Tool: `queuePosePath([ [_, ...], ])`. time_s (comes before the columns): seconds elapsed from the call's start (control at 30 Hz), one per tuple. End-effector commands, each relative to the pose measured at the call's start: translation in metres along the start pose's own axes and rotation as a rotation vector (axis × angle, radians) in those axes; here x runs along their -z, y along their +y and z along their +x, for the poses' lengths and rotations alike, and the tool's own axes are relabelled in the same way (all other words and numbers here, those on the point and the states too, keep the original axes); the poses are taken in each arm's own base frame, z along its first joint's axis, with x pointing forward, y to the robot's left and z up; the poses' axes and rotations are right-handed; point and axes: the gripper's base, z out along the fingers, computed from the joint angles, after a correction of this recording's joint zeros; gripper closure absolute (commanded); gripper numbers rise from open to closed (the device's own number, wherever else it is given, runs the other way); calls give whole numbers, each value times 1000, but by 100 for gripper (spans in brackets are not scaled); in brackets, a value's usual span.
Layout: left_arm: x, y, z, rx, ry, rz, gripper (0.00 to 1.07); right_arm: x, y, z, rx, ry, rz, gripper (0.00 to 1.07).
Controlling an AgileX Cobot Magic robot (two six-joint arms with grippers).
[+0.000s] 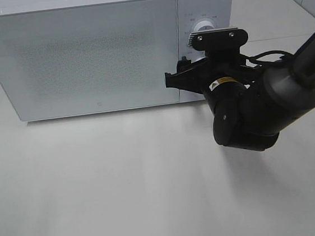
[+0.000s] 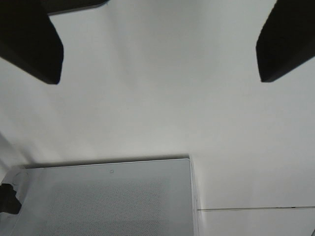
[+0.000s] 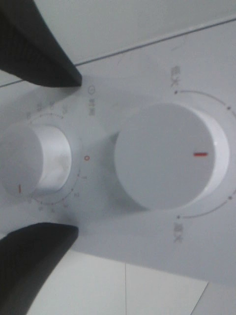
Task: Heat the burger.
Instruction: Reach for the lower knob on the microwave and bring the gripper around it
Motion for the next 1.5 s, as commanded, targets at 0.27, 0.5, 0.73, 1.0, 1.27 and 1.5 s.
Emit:
queuePosePath([
  [0.27,2,0,1,-3,-24,-7,7,-6,0,0,6,0,-15,34],
  [0.5,2,0,1,-3,-24,-7,7,-6,0,-1,7,-5,-15,38],
  [0.73,2,0,1,-3,-24,-7,7,-6,0,0,7,2,-17,87],
  [1.0,2,0,1,-3,-24,-7,7,-6,1,-3,20,-28,-31,107],
  [1.27,2,0,1,-3,-24,-7,7,-6,1,-12,22,-127,-25,107],
  [1.5,2,0,1,-3,-24,-7,7,-4,4,-20,-85,-215,-72,107],
])
